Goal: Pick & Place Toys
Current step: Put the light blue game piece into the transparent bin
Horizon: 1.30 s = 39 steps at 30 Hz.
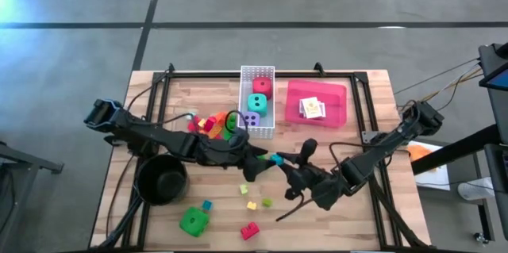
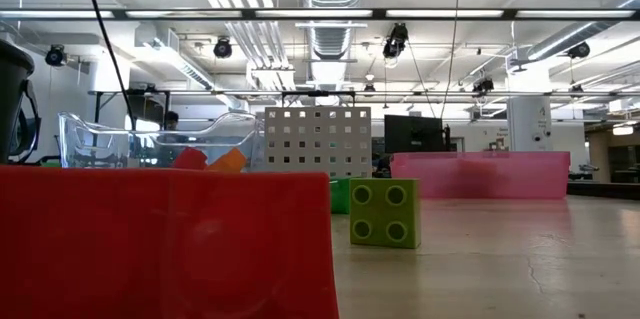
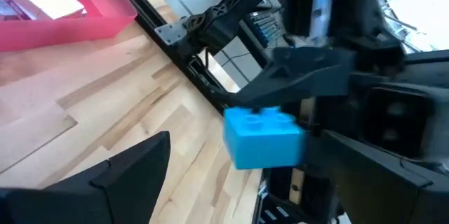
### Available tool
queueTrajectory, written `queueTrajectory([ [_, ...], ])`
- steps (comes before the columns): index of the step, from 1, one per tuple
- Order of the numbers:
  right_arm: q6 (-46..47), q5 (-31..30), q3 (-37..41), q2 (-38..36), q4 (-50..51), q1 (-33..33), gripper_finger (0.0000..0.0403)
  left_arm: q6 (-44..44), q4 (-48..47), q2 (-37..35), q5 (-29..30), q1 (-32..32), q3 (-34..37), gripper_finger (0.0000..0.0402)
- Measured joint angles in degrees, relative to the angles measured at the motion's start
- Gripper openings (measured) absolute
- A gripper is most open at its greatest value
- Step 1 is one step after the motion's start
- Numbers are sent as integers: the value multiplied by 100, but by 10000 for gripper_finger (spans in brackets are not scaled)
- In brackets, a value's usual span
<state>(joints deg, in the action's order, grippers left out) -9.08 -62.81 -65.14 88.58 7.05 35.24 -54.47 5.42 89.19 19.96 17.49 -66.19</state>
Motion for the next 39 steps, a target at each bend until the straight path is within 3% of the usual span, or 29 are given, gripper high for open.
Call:
queueTrajectory([
  [14, -479, 303, -183, 35, -184, -303, 91, -18, 381, 197, 87, -216, 0, 352],
  [31, -580, 412, -228, 57, -145, -450, 91, 25, 588, 339, -25, -233, -5, 153],
  [39, -586, 435, -219, 57, -153, -461, 91, 73, 576, 339, -27, -233, -5, 142],
])
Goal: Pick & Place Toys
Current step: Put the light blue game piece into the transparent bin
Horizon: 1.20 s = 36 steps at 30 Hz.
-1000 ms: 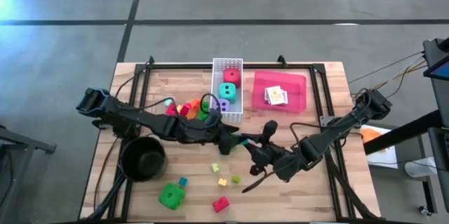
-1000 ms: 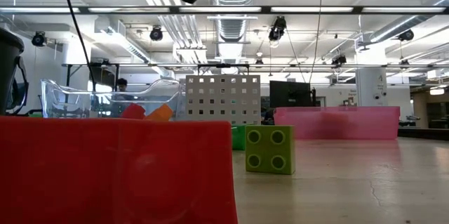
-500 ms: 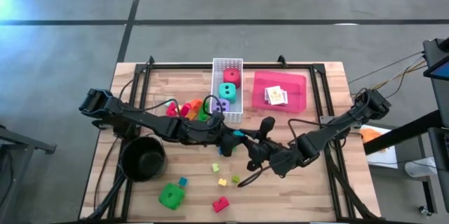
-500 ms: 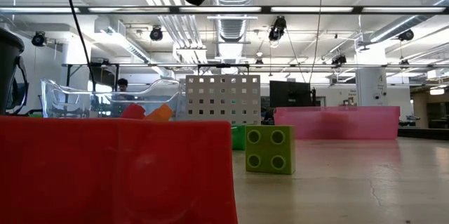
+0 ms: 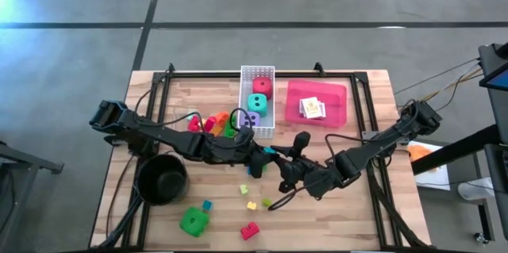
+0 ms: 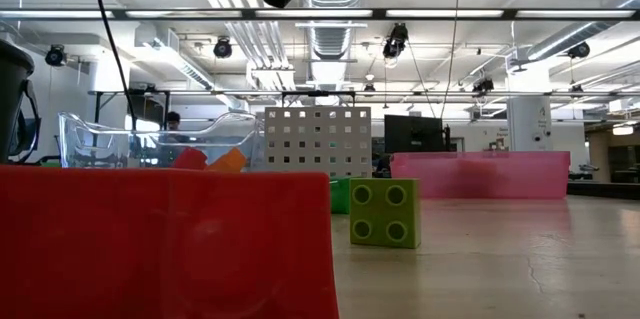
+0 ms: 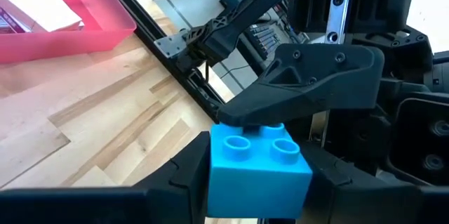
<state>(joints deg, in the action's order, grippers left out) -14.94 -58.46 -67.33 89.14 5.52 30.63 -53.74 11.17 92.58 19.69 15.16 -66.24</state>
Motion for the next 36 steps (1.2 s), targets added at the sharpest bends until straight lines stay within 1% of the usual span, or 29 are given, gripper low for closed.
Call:
queueTrajectory([
  [4, 53, -1, 3, 0, 4, 0, 93, 79, -11, 0, -4, 0, 0, 142],
  [7, 138, 126, 7, 0, 28, 0, 116, 100, -69, 0, -27, 0, 0, 142],
  [12, 573, 483, 7, -4, -15, 3, 199, 254, -223, 4, -190, -24, 7, 141],
  [18, 1094, 516, 7, -4, -1, 0, 299, 472, -913, -157, -210, -95, 7, 141],
  [21, 1300, 514, 4, -4, 157, 0, 337, 574, -1320, -343, -149, -153, 7, 141],
  [23, 1600, 510, 4, -4, 291, 0, 357, 590, -1647, -483, -43, -195, 7, 141],
  [27, 2289, 494, 4, -4, 606, 0, 370, 599, -2633, -823, 444, -299, 7, 141],
  [31, 3560, 587, 17, -4, 1119, 23, 371, 513, -4020, -1163, 1080, -526, 4, 141],
  [33, 4254, 1010, 21, -4, 1432, 25, 371, 329, -4674, -1255, 1120, -730, 4, 141],
  [36, 5029, 1914, 49, -4, 1836, 26, 371, 92, -5572, -1305, 935, -1138, 4, 141],
])
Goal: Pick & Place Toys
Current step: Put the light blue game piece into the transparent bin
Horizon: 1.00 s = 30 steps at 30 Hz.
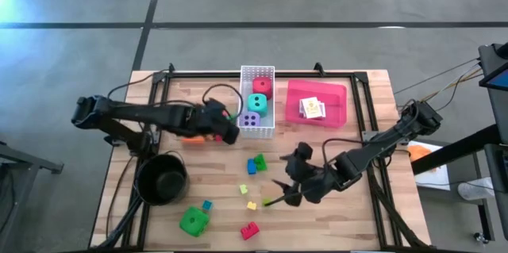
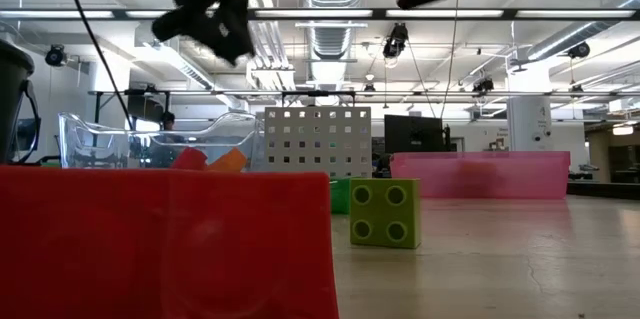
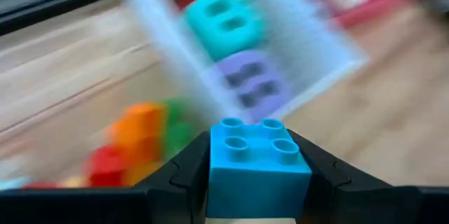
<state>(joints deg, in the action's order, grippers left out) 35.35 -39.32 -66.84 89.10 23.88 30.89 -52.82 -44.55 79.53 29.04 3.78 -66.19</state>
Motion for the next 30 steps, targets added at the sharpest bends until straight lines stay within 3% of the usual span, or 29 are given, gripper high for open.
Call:
queueTrajectory([
  [4, 714, 652, 106, 0, 264, 28, 371, -151, -876, 53, -304, -563, 0, 141],
  [12, 868, 709, 461, 0, 294, 223, 371, -104, -1768, 81, -812, -928, 0, 141],
  [30, 1460, 1155, 538, 0, 290, 212, 371, 170, -1908, 1233, -1178, -993, 0, 141],
])
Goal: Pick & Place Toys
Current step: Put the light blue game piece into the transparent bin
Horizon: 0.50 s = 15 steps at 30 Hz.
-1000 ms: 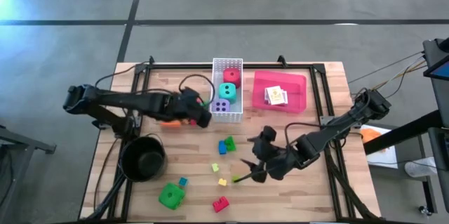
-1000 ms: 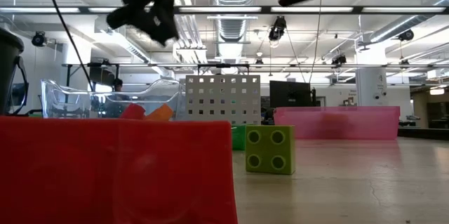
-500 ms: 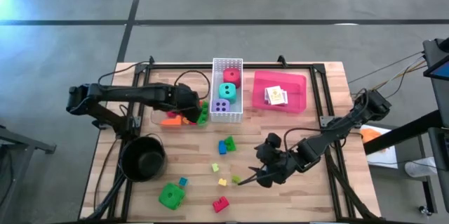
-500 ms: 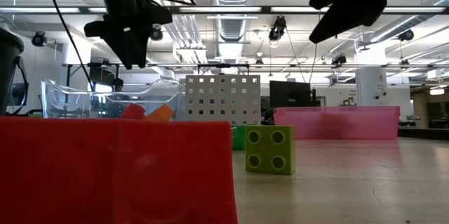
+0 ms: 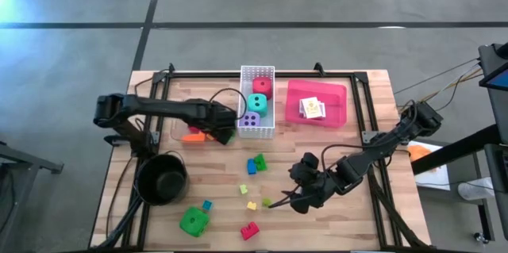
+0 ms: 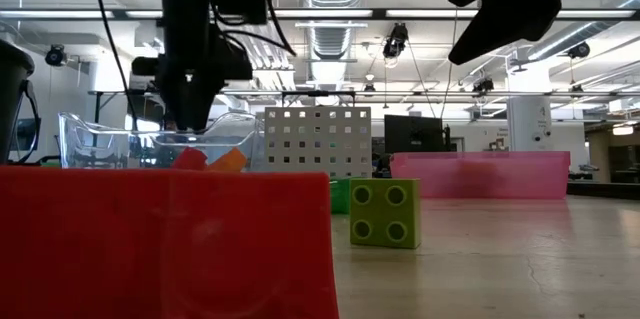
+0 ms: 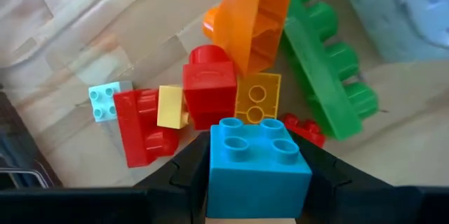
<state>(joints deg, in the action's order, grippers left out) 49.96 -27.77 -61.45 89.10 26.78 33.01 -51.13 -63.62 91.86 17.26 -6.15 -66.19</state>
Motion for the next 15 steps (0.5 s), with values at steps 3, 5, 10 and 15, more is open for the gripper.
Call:
queueTrajectory([
  [3, 94, -2, 0, 0, -4, 0, 371, 34, 10, 201, -44, 0, 0, 141],
  [5, 93, -1, 2, 0, 2, 0, 371, 90, 27, 300, -133, 0, 0, 141],
  [10, 111, -2, 17, 0, 5, 2, 371, 296, 66, 566, -305, 4, 0, 141],
  [15, 109, -2, 20, 0, 4, 0, 371, 338, 142, 743, -398, 4, 0, 141],
])
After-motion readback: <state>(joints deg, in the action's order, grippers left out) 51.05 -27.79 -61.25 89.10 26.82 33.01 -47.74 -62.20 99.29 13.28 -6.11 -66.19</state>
